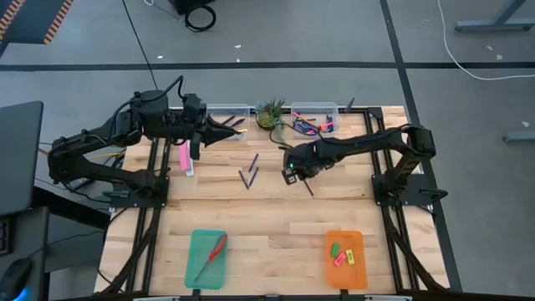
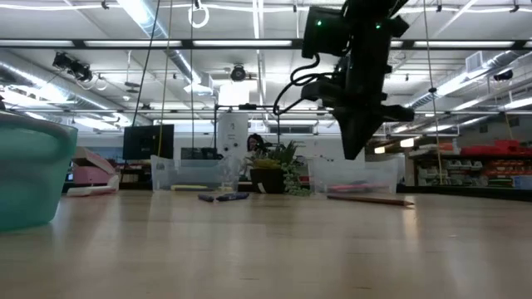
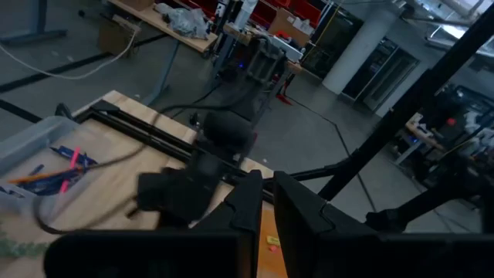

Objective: Sort crayons/erasers/pens/pencils in bins
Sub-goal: Put the brown pencil into the right transparent bin

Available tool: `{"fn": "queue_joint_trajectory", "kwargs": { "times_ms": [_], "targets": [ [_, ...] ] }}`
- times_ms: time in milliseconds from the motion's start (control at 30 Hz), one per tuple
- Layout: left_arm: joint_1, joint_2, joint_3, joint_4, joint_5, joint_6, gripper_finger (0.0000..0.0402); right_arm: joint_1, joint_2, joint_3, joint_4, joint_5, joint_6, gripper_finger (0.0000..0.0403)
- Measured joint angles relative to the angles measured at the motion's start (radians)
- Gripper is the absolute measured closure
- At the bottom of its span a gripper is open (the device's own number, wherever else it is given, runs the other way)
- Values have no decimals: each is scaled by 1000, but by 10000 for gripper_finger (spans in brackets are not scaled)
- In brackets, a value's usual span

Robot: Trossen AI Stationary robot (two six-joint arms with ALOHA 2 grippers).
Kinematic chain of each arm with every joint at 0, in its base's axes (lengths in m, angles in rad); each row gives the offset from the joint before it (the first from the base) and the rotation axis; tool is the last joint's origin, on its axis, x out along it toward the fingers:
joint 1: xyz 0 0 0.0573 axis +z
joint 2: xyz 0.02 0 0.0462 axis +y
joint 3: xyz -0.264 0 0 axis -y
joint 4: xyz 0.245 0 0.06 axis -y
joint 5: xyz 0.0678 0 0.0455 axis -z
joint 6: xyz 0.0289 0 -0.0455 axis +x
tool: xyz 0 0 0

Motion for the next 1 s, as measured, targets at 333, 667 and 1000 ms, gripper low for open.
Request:
{"fn": "queue_joint_trajectory", "kwargs": {
  "times_ms": [333, 667, 1000],
  "targets": [
    [0, 1, 0, 4, -2, -21, 360, -147, 29, 1, 59, -95, -175, 363],
    [0, 20, 0, 77, -29, -120, 344, -144, 119, 3, 198, -117, -210, 309],
    [0, 42, 0, 141, -29, -125, 324, -119, 195, 2, 224, -107, -235, 270]
  ]
}}
